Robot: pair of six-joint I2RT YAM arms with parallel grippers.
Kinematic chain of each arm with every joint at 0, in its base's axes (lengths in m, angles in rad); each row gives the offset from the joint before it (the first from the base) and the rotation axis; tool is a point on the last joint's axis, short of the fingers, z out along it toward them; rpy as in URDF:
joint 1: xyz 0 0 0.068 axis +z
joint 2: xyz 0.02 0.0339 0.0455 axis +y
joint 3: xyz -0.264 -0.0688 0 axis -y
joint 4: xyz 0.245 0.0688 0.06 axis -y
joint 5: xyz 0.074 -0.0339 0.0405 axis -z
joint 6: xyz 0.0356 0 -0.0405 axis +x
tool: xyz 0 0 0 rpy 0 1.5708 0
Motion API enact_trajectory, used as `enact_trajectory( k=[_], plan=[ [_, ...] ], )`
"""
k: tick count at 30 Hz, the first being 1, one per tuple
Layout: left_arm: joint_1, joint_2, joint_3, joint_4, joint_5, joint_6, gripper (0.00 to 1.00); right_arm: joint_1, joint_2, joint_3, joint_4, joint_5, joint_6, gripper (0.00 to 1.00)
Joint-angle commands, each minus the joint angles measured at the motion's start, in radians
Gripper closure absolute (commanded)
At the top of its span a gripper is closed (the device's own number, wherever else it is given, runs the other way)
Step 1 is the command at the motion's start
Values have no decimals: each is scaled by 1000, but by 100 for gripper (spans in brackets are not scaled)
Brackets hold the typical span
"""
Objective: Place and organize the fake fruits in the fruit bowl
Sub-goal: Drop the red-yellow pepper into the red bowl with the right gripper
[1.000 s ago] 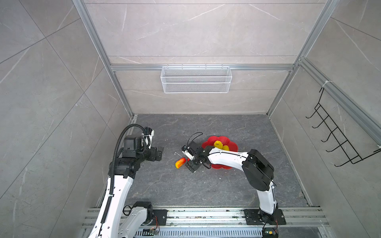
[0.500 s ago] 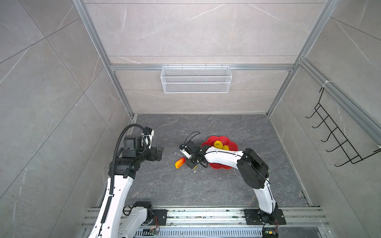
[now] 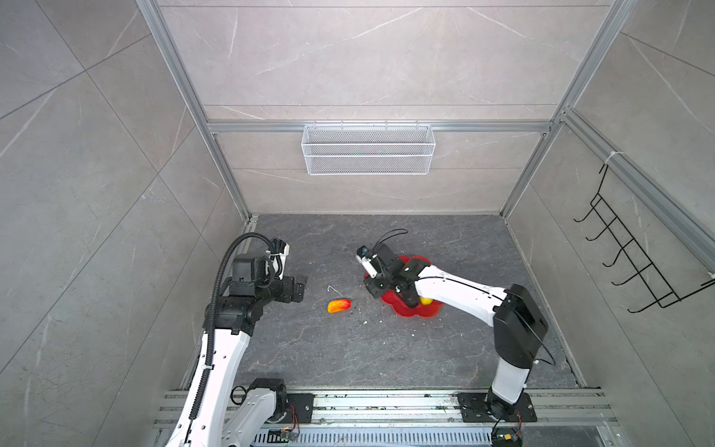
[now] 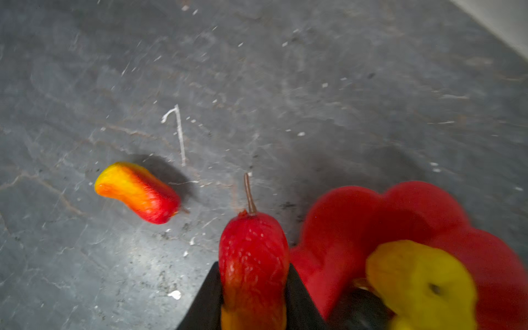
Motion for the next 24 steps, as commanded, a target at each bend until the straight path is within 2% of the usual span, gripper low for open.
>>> enact_trajectory(
  k=[1, 5, 12, 19, 24],
  plan=[
    [6, -7, 6, 15, 25, 0, 0, -72, -33, -66, 21, 58, 97, 77],
    [6, -3, 7, 15, 25, 0, 0, -107, 5, -96, 67, 93, 174, 76],
    [6, -3, 6, 15, 21, 0, 0, -110, 86, -93, 94, 111, 226, 74],
    [6, -4, 4, 15, 18, 1, 0, -111, 128, -97, 107, 139, 235, 66],
    [6, -3, 4, 15, 15, 0, 0, -111, 141, -97, 101, 141, 238, 55]
  ],
)
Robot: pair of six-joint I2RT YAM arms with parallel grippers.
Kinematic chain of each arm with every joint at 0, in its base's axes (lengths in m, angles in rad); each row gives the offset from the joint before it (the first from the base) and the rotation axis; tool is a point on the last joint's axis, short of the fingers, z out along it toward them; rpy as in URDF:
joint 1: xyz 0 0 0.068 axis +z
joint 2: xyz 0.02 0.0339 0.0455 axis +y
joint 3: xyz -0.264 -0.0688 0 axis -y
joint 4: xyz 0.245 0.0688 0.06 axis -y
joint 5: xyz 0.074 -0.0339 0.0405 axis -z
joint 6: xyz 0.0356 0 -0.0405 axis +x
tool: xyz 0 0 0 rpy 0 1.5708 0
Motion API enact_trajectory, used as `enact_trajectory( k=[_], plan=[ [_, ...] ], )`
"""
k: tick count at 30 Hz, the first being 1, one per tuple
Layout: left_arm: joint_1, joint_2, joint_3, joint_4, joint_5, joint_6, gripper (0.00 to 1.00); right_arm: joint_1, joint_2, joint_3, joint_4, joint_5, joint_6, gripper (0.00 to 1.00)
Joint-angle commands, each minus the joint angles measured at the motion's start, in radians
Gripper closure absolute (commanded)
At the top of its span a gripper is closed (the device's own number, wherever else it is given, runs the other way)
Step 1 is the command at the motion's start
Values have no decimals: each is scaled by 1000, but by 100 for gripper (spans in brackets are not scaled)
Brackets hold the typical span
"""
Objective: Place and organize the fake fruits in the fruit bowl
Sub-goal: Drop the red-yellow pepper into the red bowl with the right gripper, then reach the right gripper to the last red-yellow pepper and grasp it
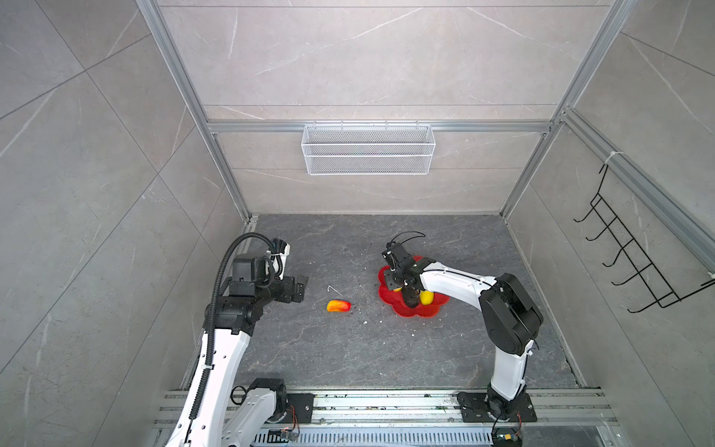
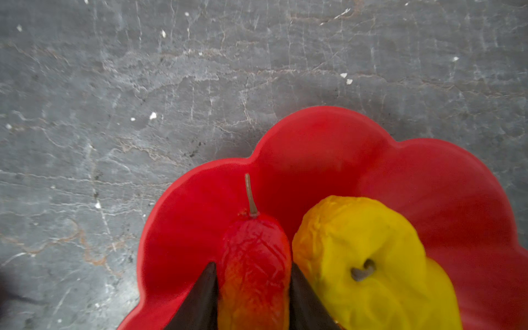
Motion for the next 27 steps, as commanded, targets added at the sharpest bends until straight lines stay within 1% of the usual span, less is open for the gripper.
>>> enact_trajectory(
  k=[1, 6, 7, 9, 11, 13, 15, 18, 20, 22, 23, 27],
  plan=[
    [6, -3, 5, 15, 5, 1, 0, 2, 15, -4, 1, 23, 16, 52],
    [6, 1, 5, 17, 5, 0, 0, 5, -22, -5, -15, 35, -3, 46],
    [5, 4, 4, 16, 5, 1, 0, 7, -36, -9, -16, 36, -10, 43],
    [6, 4, 6, 16, 5, 1, 0, 14, -69, -13, -16, 39, -33, 33],
    [6, 7, 6, 16, 5, 1, 0, 25, -107, -11, -19, 39, -57, 19],
    [6, 6, 5, 16, 3, 1, 0, 42, -144, -8, -19, 15, -90, 8],
    [6, 6, 6, 14, 2, 1, 0, 75, -172, -2, -7, -7, -134, 0],
    [6, 4, 4, 14, 2, 1, 0, 138, -186, 20, 16, -83, -222, 0],
    [5, 4, 6, 15, 2, 1, 0, 169, -159, 53, 14, -192, -283, 0],
    [6, 4, 7, 13, 4, 1, 0, 193, -109, 101, -13, -288, -333, 0],
    [5, 3, 7, 13, 4, 1, 0, 207, -67, 135, -36, -318, -356, 0],
    [6, -5, 5, 13, -2, 1, 0, 259, 51, 225, -77, -395, -418, 0]
  ],
)
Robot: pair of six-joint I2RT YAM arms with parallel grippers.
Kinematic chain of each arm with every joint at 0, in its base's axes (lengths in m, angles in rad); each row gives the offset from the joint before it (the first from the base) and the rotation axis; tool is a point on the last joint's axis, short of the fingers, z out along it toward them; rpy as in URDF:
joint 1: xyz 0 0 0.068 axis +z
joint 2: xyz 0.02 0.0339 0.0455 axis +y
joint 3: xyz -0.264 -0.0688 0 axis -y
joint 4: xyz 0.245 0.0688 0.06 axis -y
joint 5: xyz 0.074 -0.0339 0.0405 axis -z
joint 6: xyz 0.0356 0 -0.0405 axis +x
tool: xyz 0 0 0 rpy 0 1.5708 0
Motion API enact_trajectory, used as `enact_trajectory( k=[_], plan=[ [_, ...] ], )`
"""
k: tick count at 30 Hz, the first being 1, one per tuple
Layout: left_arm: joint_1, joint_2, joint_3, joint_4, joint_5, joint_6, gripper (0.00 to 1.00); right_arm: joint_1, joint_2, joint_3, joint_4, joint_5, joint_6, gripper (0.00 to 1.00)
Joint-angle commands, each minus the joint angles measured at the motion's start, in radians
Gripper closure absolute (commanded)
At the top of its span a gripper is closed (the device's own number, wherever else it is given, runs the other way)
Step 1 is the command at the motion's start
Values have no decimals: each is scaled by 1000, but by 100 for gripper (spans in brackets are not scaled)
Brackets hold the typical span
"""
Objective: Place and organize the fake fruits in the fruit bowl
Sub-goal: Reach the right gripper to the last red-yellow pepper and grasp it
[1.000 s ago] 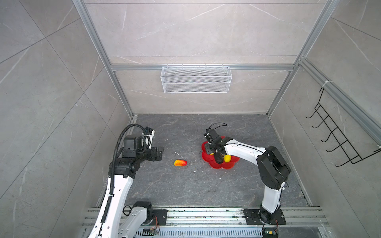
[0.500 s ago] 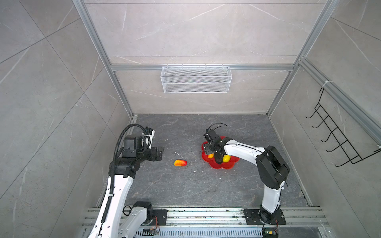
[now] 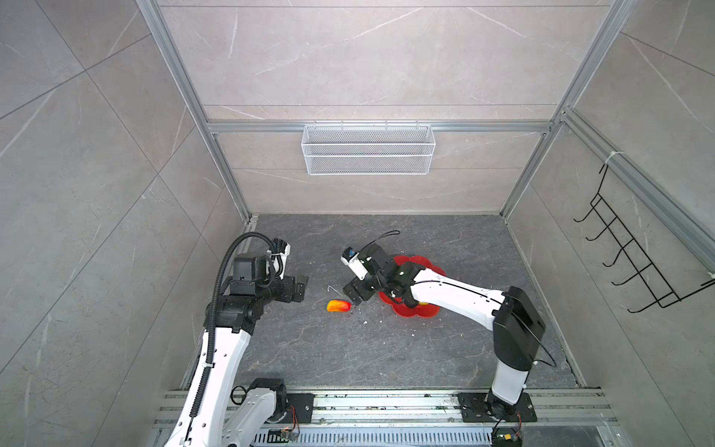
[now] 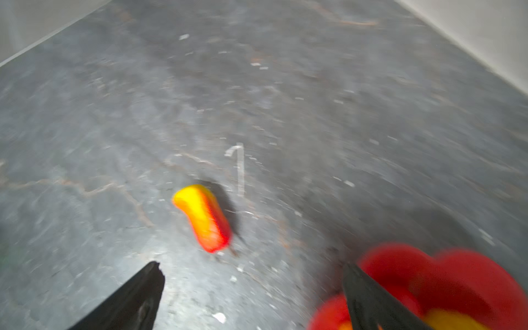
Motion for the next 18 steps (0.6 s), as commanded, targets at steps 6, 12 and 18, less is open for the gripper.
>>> enact_trajectory(
  k=[6, 12, 18],
  plan=[
    [6, -27, 4, 11, 3, 0, 0, 39, 199, 113, -65, -175, -89, 0],
    [6, -23, 7, 11, 2, 0, 0, 39, 256, 117, -47, -130, -51, 11],
    [6, -28, 3, 15, 10, 0, 0, 41, 305, 113, -15, -129, -2, 26]
  ],
)
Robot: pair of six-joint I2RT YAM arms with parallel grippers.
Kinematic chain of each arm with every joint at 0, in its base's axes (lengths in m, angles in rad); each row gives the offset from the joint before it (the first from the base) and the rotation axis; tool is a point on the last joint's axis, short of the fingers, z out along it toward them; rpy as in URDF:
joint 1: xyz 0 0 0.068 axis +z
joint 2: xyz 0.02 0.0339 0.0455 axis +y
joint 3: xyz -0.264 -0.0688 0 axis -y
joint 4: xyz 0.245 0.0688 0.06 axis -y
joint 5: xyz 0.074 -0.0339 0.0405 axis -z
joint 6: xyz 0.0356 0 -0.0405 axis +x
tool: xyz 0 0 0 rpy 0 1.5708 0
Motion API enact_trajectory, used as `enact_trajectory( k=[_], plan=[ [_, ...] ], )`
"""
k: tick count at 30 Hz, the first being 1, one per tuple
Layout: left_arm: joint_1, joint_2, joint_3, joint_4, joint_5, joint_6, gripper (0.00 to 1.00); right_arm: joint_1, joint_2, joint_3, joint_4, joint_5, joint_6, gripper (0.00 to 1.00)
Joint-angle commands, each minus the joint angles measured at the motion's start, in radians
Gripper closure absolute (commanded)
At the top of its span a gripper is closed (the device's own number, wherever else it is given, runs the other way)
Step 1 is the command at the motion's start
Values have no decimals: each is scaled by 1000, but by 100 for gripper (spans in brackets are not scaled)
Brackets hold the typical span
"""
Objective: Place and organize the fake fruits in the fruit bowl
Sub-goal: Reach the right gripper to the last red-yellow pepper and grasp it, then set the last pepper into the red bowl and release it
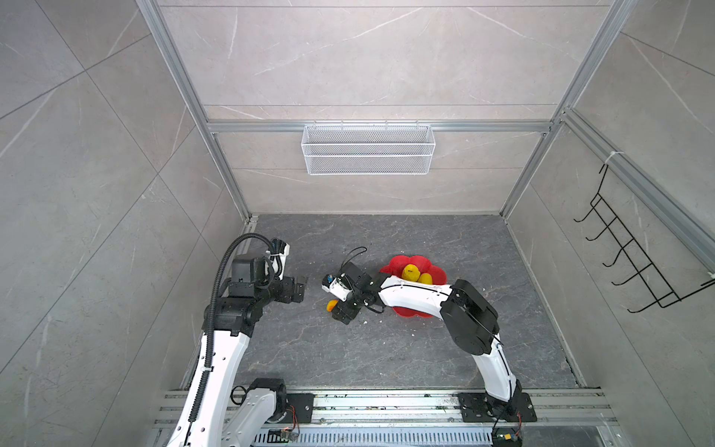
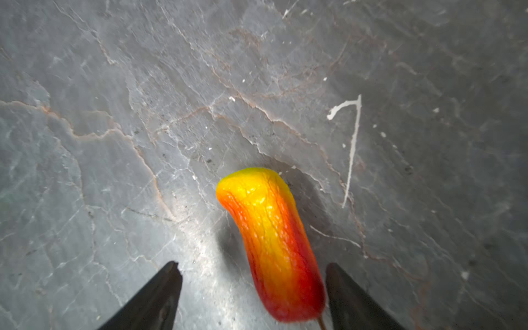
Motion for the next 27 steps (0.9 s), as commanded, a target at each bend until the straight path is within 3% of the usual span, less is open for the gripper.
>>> enact_trajectory(
  k=[1, 6, 9, 12, 20, 27],
  plan=[
    [6, -12, 3, 14, 10, 0, 0, -1, 40, 25, 16, 14, 37, 30],
    [6, -4, 6, 13, 13, 0, 0, -2, 57, 31, 24, 7, 46, 51],
    [6, -3, 6, 13, 11, 0, 0, -1, 54, 32, 20, 14, 50, 72],
    [6, -4, 5, 13, 11, 0, 0, -1, 27, 28, 1, 36, 48, 81],
    [6, -8, 5, 12, 15, 0, 0, -46, -214, -151, 12, 83, 82, 82],
    [5, -10, 7, 12, 24, -1, 0, -137, -453, -345, -71, 198, 115, 82]
  ],
)
